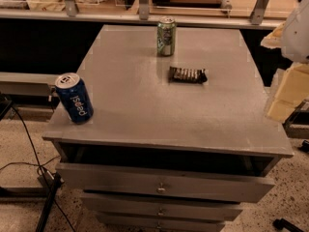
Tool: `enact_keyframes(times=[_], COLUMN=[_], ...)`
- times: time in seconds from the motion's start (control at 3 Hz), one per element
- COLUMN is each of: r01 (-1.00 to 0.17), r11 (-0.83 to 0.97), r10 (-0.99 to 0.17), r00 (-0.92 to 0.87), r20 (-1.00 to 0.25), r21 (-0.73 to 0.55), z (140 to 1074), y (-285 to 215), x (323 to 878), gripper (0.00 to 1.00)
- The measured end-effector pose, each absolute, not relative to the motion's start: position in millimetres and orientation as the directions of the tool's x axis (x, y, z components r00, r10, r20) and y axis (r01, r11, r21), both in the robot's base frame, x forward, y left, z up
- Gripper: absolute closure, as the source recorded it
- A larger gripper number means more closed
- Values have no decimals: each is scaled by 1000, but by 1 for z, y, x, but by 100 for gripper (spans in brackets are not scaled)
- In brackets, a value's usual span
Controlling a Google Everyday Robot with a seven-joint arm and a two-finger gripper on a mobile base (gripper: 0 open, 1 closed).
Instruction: Pick rxbar chocolate
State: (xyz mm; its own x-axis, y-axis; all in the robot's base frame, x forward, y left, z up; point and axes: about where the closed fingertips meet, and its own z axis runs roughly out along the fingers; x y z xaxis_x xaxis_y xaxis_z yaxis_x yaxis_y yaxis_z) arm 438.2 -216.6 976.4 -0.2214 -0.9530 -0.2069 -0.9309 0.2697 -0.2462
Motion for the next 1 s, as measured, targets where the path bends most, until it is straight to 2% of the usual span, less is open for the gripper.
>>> enact_keyframes(times=[0.67, 1.0], r01=[-932, -937], r11=[263, 255], r10=[-952, -941], r00=[-209, -184], r20=[-222, -283], r21=[-250, -239], z=[977, 975], y=[-216, -215], x=[455, 490], gripper=[0, 0])
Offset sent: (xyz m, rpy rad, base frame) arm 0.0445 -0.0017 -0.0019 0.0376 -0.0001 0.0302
